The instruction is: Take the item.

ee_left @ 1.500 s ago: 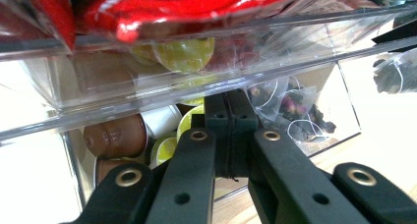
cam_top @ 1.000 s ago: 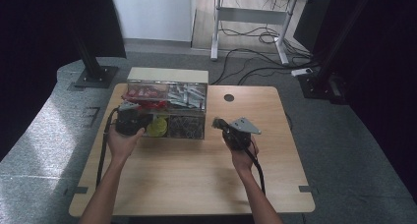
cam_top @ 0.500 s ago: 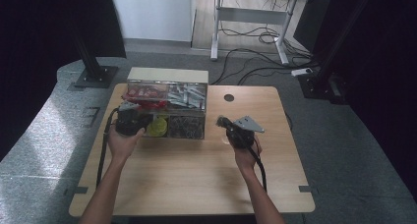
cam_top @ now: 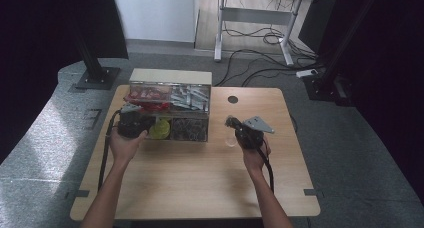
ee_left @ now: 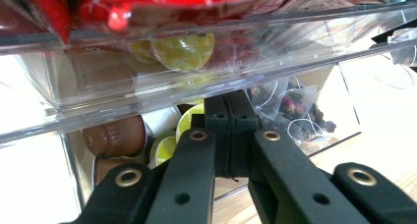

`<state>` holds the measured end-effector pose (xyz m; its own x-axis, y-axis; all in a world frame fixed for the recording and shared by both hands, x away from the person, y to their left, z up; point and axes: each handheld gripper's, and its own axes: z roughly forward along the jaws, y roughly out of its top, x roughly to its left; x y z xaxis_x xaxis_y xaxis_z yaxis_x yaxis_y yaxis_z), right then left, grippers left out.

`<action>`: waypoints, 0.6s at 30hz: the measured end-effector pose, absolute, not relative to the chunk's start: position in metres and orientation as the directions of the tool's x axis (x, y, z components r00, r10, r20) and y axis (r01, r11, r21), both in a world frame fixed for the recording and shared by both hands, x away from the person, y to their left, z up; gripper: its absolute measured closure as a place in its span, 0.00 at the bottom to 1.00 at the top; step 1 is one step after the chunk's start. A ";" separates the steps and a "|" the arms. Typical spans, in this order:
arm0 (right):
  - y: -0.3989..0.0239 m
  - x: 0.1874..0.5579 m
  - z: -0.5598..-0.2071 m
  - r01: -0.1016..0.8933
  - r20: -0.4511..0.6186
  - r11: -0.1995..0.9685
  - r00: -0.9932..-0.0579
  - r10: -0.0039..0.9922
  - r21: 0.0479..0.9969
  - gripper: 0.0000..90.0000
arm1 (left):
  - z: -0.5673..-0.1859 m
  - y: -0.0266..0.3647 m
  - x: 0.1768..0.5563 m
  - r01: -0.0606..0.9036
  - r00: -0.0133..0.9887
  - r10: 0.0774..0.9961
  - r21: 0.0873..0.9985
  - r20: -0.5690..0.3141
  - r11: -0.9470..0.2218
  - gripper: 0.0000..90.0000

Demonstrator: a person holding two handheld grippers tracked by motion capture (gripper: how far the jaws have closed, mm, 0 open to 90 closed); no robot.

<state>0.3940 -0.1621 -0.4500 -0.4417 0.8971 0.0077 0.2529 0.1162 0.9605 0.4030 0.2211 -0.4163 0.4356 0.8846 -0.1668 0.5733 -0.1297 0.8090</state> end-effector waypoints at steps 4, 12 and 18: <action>-0.166 0.396 -0.450 0.256 0.009 0.113 -0.433 0.901 0.960 0.99 | -0.416 0.221 0.403 0.574 0.435 0.885 0.809 -0.167 -0.130 1.00; -0.173 0.399 -0.449 0.259 0.016 0.101 -0.414 0.910 0.961 0.99 | -0.417 0.221 0.403 0.573 0.435 0.885 0.809 -0.167 -0.129 1.00; -0.176 0.401 -0.449 0.264 0.019 0.097 -0.404 0.914 0.960 0.99 | -0.417 0.221 0.403 0.574 0.435 0.885 0.808 -0.166 -0.130 1.00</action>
